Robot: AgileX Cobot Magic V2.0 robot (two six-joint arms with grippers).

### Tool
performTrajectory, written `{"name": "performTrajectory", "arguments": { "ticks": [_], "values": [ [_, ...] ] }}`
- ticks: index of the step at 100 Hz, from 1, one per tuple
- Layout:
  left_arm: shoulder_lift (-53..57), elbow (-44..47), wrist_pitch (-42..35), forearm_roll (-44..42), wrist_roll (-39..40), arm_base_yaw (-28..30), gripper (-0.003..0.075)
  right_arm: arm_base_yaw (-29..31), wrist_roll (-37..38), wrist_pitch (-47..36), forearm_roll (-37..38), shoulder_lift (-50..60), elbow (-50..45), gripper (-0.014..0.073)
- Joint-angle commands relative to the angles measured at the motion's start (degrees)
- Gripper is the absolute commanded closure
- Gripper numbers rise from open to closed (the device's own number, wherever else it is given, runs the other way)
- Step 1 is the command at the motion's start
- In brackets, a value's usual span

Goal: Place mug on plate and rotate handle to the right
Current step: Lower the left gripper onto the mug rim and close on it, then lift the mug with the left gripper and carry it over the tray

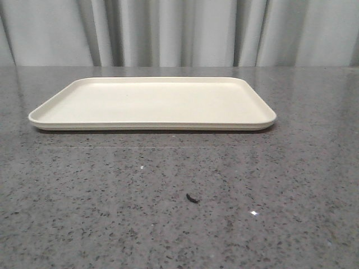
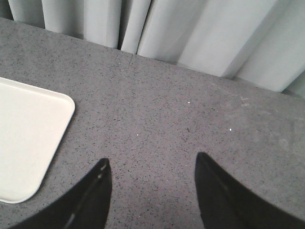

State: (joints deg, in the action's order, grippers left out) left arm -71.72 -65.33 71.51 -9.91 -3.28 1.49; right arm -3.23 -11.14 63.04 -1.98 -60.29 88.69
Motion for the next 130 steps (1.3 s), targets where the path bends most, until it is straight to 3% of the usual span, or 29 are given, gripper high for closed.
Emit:
{"name": "performTrajectory", "arguments": {
  "ticks": [1, 56, 65, 77, 130],
  "values": [
    [0.3, -1.4, 0.9, -0.3, 0.2, -0.1, 0.0299, -0.3, -0.6, -3.5, 0.0, 0.4, 1.7, 0.0192],
    [-0.9, 3.0, -0.4, 0.2, 0.2, -0.1, 0.0325, -0.3, -0.6, -3.5, 0.0, 0.4, 1.7, 0.0192],
    [-0.9, 3.3, -1.0, 0.2, 0.2, -0.1, 0.0447, -0.3, -0.6, -3.5, 0.0, 0.4, 1.7, 0.0192],
    [-0.9, 3.3, -2.2, 0.0, 0.2, -0.1, 0.0741, -0.3, -0.6, -3.4, 0.0, 0.4, 1.7, 0.0192],
    [-0.8, 0.2, -4.1, 4.6, -1.6, -0.1, 0.0739, -0.3, -0.6, -1.7, 0.0, 0.4, 1.7, 0.0192]
  ]
}}
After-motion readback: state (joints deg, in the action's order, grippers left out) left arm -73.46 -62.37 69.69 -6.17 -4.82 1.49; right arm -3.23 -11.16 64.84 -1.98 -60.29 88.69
